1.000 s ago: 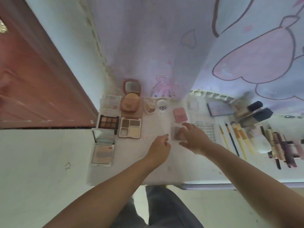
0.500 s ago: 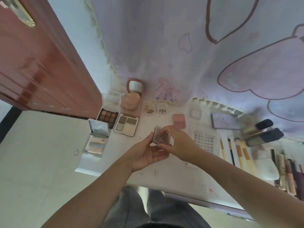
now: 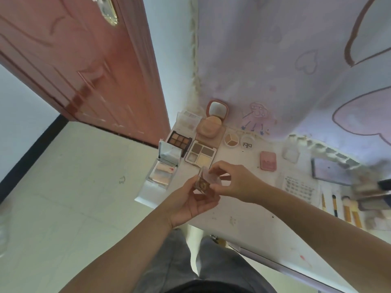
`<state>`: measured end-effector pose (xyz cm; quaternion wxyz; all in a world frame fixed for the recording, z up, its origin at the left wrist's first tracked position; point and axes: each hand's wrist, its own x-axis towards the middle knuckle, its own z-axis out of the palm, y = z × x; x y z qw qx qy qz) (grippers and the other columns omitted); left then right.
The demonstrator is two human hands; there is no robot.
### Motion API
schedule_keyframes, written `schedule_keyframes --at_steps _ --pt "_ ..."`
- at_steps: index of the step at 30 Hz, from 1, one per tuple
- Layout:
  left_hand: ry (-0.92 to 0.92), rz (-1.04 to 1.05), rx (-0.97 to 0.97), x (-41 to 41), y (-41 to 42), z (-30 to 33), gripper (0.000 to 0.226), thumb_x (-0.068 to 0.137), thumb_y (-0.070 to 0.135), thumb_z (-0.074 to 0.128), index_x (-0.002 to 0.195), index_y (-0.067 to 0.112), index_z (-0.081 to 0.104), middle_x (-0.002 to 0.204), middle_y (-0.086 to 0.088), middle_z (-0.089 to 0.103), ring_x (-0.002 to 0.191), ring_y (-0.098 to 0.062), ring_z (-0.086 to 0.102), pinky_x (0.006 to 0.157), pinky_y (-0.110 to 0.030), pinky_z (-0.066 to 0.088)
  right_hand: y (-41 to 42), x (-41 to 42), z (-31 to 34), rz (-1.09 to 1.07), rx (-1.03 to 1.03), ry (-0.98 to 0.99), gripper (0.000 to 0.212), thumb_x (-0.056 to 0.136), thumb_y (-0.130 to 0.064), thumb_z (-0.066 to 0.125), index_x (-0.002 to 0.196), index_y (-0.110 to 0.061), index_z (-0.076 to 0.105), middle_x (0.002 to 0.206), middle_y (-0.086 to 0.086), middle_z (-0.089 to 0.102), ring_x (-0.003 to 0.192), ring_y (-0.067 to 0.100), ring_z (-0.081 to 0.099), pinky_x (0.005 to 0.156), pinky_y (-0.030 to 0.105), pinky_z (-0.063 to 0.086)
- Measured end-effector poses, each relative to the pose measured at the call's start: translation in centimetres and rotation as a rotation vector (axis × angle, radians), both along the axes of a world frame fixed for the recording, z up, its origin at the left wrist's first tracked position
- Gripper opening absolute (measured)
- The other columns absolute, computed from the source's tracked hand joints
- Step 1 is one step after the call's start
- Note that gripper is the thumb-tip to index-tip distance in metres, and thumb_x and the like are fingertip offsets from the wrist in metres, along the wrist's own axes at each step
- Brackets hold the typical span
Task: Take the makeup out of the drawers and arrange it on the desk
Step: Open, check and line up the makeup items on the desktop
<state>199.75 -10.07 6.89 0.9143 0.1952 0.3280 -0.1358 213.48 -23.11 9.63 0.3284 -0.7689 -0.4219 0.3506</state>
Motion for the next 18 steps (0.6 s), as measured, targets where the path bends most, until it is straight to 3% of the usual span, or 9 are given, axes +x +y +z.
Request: schedule_keyframes --at_steps 2,4,5,8,13,18 --pt "0.025 0.018 -0.029 -0.5 0.7 -0.1 0.051 0.08 0.03 0.067 0.12 0.001 0.054 0.106 -0.027 0.06 0.099 -0.036 0.063 0.079 -0.04 0.056 0.9 0.1 0.0 0.022 -0.042 0.07 0.029 0.08 -0.031 0.069 0.105 -0.035 0.057 0.105 -0.019 0.062 0.1 -0.004 0.058 0.087 0.013 0.047" --pt "0.054 0.042 -0.085 -1.0 1.3 -0.4 0.05 0.079 0.027 0.066 0.12 0.0 0.054 0.106 -0.027 0.06 0.1 -0.037 0.063 0.079 -0.04 0.058 1.9 0.7 0.0 0.0 -0.098 0.172 0.019 0.084 -0.033 0.067 0.101 -0.037 0.06 0.103 -0.015 0.067 0.097 -0.003 0.062 0.083 0.015 0.05" --pt "0.074 0.047 -0.113 -1.2 1.4 -0.6 0.049 0.08 0.026 0.063 0.12 -0.001 0.054 0.109 -0.027 0.06 0.101 -0.038 0.062 0.079 -0.04 0.058 2.1 1.1 -0.1 -0.031 -0.113 0.231 0.013 0.086 -0.034 0.065 0.099 -0.034 0.064 0.1 -0.01 0.07 0.093 0.001 0.065 0.081 0.017 0.052" --pt "0.167 0.058 -0.186 -1.8 1.6 -1.1 0.047 0.085 0.024 0.054 0.123 -0.003 0.052 0.116 -0.029 0.058 0.104 -0.042 0.059 0.084 -0.043 0.054 3.0 2.0 -0.7 -0.145 -0.122 0.335 0.024 0.095 -0.029 0.056 0.1 -0.01 0.07 0.091 0.0 0.074 0.085 0.011 0.071 0.073 0.021 0.056" --pt "0.351 0.259 -0.184 -2.2 1.9 -1.8 0.029 0.099 0.018 0.042 0.12 -0.002 0.046 0.118 -0.036 0.056 0.112 -0.049 0.053 0.074 -0.056 0.053 5.4 1.8 -2.1 -0.202 -0.147 0.185 0.026 0.098 -0.018 0.049 0.094 -0.003 0.069 0.089 0.005 0.073 0.077 0.01 0.071 0.071 0.024 0.058" --pt "0.476 0.324 -0.068 -2.3 2.7 -1.6 0.032 0.1 0.013 0.04 0.123 -0.008 0.044 0.12 -0.031 0.049 0.122 -0.046 0.047 0.102 -0.053 0.04 7.6 1.6 -3.1 -0.174 -0.177 0.056 0.028 0.098 -0.019 0.047 0.09 -0.001 0.067 0.09 0.009 0.07 0.071 0.012 0.069 0.064 0.018 0.055"
